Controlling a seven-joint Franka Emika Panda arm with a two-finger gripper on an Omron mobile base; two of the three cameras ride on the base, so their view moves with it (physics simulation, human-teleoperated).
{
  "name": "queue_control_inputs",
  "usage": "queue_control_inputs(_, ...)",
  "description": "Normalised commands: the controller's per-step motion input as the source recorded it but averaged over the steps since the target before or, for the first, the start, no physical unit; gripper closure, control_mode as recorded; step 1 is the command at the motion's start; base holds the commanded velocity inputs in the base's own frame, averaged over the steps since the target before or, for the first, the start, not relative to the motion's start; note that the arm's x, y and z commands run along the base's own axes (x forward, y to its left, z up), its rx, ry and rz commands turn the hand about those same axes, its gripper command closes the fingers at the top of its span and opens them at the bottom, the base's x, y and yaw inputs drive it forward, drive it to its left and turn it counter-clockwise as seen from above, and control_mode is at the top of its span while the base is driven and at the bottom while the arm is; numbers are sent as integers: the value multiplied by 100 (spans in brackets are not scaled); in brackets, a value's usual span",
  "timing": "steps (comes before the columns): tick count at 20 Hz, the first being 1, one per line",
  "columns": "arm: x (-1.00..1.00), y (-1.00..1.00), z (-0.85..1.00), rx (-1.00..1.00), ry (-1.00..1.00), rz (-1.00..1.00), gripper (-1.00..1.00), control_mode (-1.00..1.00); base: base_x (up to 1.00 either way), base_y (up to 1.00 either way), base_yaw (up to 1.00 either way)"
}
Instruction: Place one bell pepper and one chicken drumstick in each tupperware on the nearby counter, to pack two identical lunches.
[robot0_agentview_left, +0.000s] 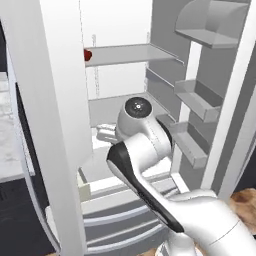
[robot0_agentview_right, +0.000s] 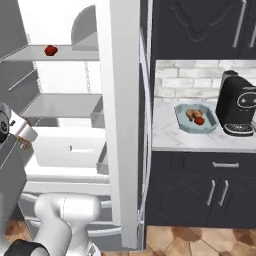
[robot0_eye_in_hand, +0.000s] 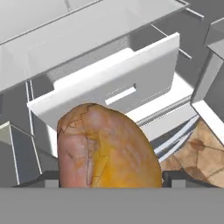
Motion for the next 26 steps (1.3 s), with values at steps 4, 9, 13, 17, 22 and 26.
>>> queue_control_inputs(4,0,0,0,0,0,0,100,100,-100,-33,-26)
queue_control_inputs(9,0,0,0,0,0,0,100,100,-100,-66,-25)
queue_control_inputs(13,0,0,0,0,0,0,100,100,-96,-100,-34)
queue_control_inputs(17,0,0,0,0,0,0,100,100,-41,-100,-52)
queue_control_inputs(22,0,0,0,0,0,0,100,100,67,-100,-39)
queue_control_inputs(26,0,0,0,0,0,0,100,100,100,-91,-1)
